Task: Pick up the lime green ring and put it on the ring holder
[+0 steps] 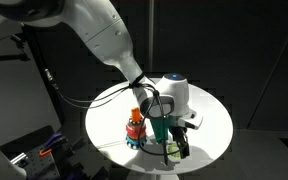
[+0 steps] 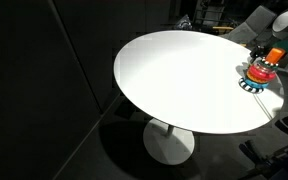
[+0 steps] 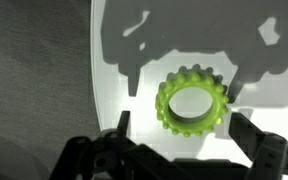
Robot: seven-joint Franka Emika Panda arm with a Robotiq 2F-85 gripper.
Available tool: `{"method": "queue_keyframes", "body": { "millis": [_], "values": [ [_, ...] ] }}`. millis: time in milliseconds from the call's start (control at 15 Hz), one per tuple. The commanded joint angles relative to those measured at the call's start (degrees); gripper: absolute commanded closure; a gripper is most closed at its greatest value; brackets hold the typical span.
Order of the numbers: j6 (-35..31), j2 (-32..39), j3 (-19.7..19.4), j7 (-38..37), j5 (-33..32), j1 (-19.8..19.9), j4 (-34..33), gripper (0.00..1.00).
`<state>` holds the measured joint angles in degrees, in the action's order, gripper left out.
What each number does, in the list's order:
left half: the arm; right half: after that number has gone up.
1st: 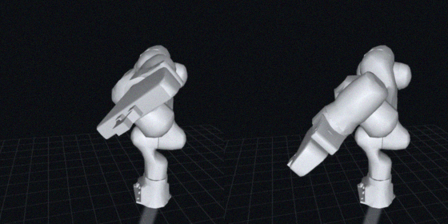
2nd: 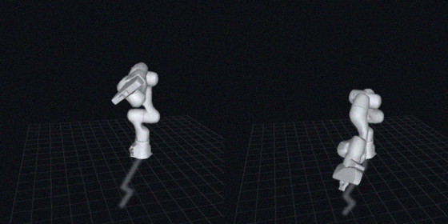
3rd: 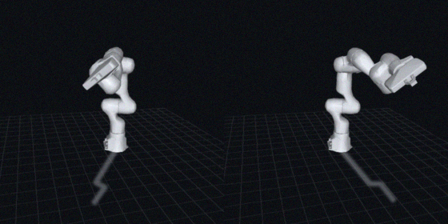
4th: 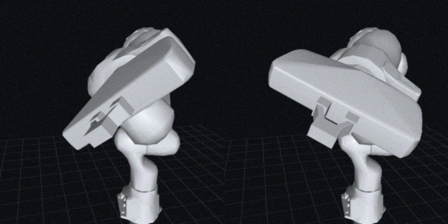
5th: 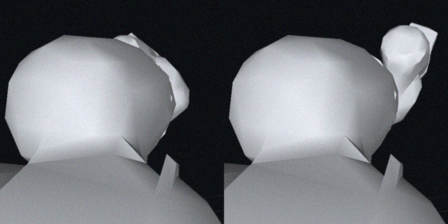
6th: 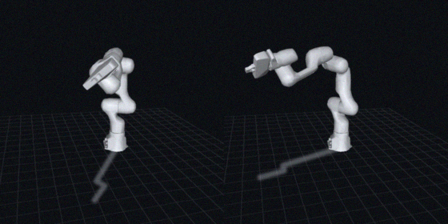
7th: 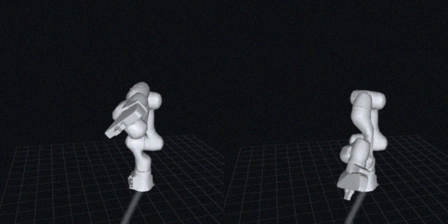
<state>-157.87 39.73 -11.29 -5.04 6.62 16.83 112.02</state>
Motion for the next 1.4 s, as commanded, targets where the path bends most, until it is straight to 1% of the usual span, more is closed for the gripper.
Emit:
{"method": "queue_keyframes", "body": {
  "millis": [0, 333, 1067, 1333],
  "values": [
    [-0.1, -4.0, 0.8, 1.5, 0.8, 1.1, 3.2, 0.0],
    [-0.2, -4.1, 0.7, 1.0, 0.8, 0.8, 3.5, 0.0],
    [-1.2, -1.8, 0.2, -0.6, 0.5, -0.6, 2.7, 0.0],
    [-3.1, -0.8, 0.4, -1.0, 0.9, -0.6, 2.5, 0.0]
  ]
}}
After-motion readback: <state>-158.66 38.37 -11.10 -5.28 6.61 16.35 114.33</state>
